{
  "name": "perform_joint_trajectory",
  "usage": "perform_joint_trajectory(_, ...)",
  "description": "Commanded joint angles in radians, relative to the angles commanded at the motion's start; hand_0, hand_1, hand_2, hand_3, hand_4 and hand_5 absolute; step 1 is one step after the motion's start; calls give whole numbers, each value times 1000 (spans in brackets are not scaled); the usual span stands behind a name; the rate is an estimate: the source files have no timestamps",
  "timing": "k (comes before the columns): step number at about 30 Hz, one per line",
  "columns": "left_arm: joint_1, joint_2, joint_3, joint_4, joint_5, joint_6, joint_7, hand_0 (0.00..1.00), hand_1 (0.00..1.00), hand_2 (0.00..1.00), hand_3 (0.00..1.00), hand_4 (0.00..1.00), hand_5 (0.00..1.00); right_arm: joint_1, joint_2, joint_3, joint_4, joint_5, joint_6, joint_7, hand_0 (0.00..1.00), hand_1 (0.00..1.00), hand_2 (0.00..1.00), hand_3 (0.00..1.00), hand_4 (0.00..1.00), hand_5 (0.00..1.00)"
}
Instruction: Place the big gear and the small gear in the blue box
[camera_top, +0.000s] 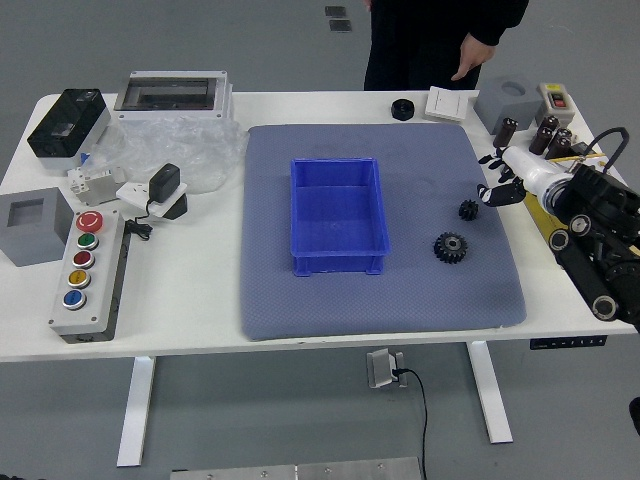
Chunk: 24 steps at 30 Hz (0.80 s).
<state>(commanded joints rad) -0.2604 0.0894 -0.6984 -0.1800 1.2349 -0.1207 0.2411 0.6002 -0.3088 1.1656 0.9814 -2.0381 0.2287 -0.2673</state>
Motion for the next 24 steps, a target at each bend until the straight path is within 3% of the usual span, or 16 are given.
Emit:
perform_joint_trajectory(12,0,-2,3,0,-3,-1,1,792,770,770,694,565,262,-3,26,-63,-4,-167,10,-3,714,700,806,800,542,161)
perform_joint_trajectory(24,1,-3,5,0,-1,-2,1,792,769,770,694,567,267,-14,45,-96,-29,-209,10,2,714,700,805,794,539,155)
